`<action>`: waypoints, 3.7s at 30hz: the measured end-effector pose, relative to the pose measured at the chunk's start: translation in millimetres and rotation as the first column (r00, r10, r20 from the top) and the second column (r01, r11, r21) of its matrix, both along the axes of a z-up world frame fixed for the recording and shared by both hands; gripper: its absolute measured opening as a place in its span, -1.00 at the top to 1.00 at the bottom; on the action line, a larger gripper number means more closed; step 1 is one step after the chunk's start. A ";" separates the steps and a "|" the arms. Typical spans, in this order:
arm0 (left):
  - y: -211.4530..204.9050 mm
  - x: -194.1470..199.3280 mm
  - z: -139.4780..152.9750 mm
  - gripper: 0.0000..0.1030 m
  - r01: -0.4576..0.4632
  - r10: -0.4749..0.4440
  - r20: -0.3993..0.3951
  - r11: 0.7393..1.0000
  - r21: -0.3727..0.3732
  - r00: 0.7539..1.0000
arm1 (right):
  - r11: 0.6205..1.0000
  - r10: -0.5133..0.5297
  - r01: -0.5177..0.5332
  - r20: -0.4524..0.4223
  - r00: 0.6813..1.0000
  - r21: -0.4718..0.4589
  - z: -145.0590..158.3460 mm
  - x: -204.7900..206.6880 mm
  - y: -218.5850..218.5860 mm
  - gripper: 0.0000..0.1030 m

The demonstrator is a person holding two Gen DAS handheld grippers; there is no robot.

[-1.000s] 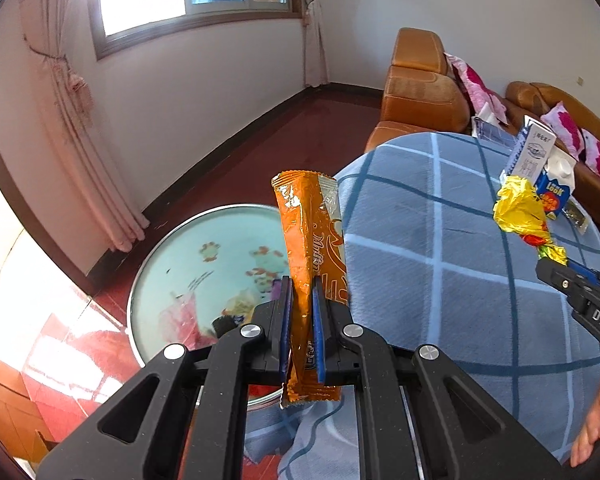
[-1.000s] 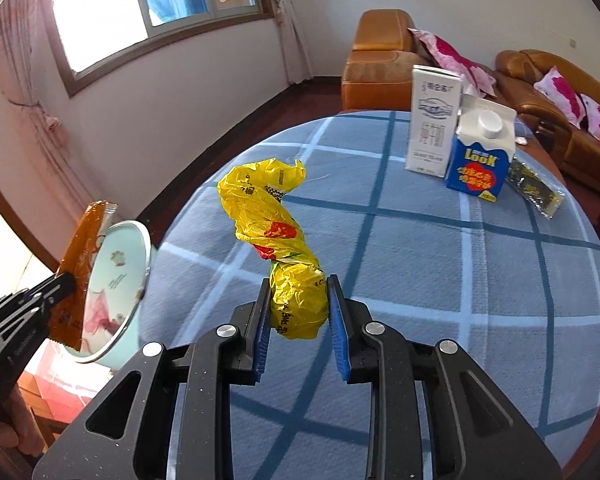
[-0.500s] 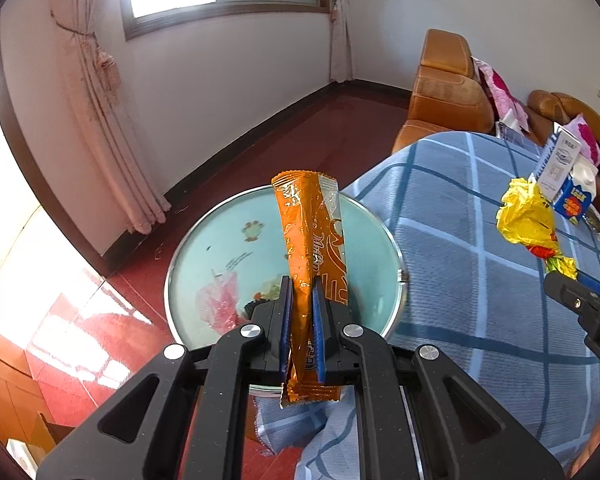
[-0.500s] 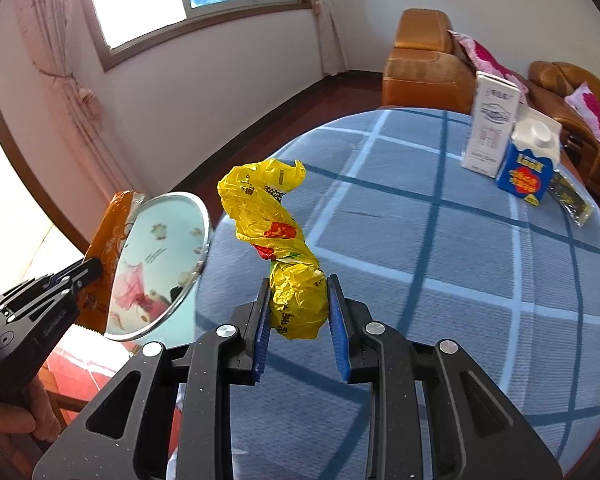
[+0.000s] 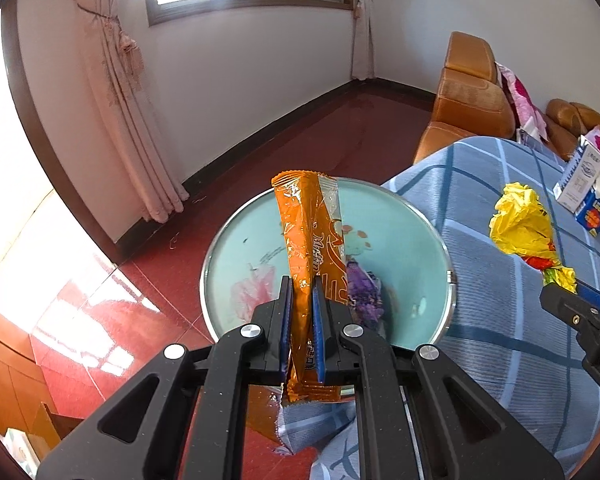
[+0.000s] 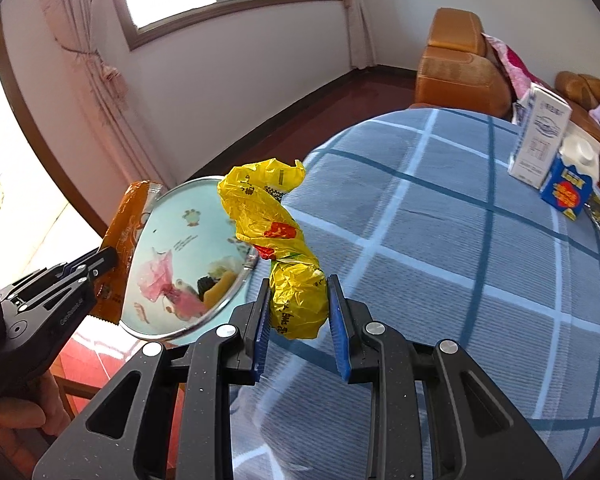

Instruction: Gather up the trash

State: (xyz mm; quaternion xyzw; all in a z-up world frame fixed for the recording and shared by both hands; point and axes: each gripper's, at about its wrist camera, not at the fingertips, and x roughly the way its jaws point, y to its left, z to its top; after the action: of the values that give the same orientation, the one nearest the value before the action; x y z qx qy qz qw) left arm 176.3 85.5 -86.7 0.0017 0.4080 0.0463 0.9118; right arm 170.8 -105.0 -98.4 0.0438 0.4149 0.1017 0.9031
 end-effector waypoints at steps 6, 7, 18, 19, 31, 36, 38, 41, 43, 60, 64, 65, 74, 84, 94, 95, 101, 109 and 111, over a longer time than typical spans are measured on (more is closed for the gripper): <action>11.8 5.7 -6.0 0.82 -0.024 0.024 -0.017 1.000 0.001 1.000 | 0.999 0.035 -0.035 -0.006 0.999 0.004 -0.8 9.6 16.8 0.46; 13.0 6.6 -6.8 0.82 -0.026 0.026 -0.019 1.000 0.002 0.999 | 0.999 0.040 -0.040 -0.009 0.999 0.008 -1.0 11.4 18.9 0.46; 21.3 22.5 -18.8 0.82 -0.046 0.047 -0.049 0.999 0.011 0.998 | 0.998 0.056 -0.056 -0.027 0.998 -0.001 -7.9 31.0 36.9 0.46; 21.3 23.9 -20.2 0.82 -0.048 0.048 -0.053 0.999 0.011 0.997 | 0.999 0.054 -0.054 -0.030 0.998 -0.001 -8.6 33.3 37.8 0.46; 23.9 41.6 -34.5 0.82 -0.052 0.054 -0.093 0.998 0.019 0.994 | 0.998 0.055 -0.057 -0.068 0.996 -0.026 -23.9 54.5 50.0 0.46; 25.9 47.9 -39.3 0.82 -0.051 0.052 -0.107 0.999 0.019 0.993 | 0.998 0.056 -0.059 -0.080 0.995 -0.031 -28.2 61.8 53.9 0.46; 26.6 50.7 -41.4 0.82 -0.049 0.050 -0.112 0.999 0.014 0.992 | 0.998 0.058 -0.061 -0.086 0.995 -0.034 -30.7 63.7 54.2 0.46; 26.2 52.8 -43.8 0.82 -0.044 0.045 -0.118 0.999 0.011 0.992 | 0.997 0.060 -0.064 -0.097 0.994 -0.036 -34.8 66.0 54.6 0.46; 26.6 53.9 -46.3 0.82 -0.042 0.043 -0.122 0.999 0.011 0.992 | 0.997 0.060 -0.063 -0.101 0.993 -0.034 -35.4 67.8 54.7 0.46; 30.3 65.8 -61.8 0.82 -0.053 0.054 -0.162 0.999 0.009 0.985 | 0.997 0.065 -0.070 -0.106 0.992 -0.045 -39.6 81.1 61.5 0.45; 29.6 65.6 -61.0 0.82 -0.053 0.055 -0.158 0.998 0.014 0.986 | 0.994 0.087 -0.092 -0.096 0.992 -0.053 -39.6 83.6 70.4 0.44; 29.9 65.3 -60.9 0.82 -0.053 0.055 -0.157 0.998 0.014 0.986 | 0.993 0.093 -0.098 -0.091 0.992 -0.060 -40.0 84.4 72.8 0.44; 31.4 63.7 -61.7 0.81 -0.063 0.064 -0.162 0.998 0.015 0.985 | 0.989 0.137 -0.142 -0.093 0.986 -0.050 -46.4 89.8 81.5 0.26; 24.9 64.3 -62.1 0.81 -0.057 0.061 -0.168 0.998 0.026 0.984 | 0.993 0.082 -0.082 0.001 0.997 -0.079 -23.0 77.2 62.5 0.26; 23.5 68.0 -56.9 0.63 -0.059 0.066 -0.181 0.997 0.040 0.981 | 0.996 0.061 -0.061 -0.015 0.998 -0.064 -22.0 70.3 54.8 0.21; 23.1 66.7 -56.6 0.62 -0.057 0.064 -0.180 0.997 0.045 0.982 | 0.996 0.058 -0.059 -0.013 0.998 -0.062 -21.4 69.3 54.1 0.17; 20.8 60.2 -51.5 0.13 -0.068 0.076 -0.166 0.996 0.054 0.983 | 0.999 0.030 -0.030 0.007 1.000 -0.041 -15.4 63.4 48.1 -0.34; 21.6 40.4 -39.7 -0.23 -0.116 0.129 -0.139 0.988 0.099 0.982 | 0.999 0.029 -0.029 -0.017 0.999 -0.025 -15.0 54.6 44.0 -0.59; 23.0 35.1 -38.7 -0.23 -0.123 0.137 -0.141 0.987 0.106 0.980 | 0.999 0.040 -0.041 -0.023 0.999 -0.025 -14.8 49.1 44.0 -0.64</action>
State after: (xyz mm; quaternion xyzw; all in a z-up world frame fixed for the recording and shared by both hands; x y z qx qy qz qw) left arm 211.4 108.5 -125.4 0.0227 0.4709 0.1254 0.8729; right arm 219.9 -61.0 -113.2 0.0248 0.4272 0.1143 0.8966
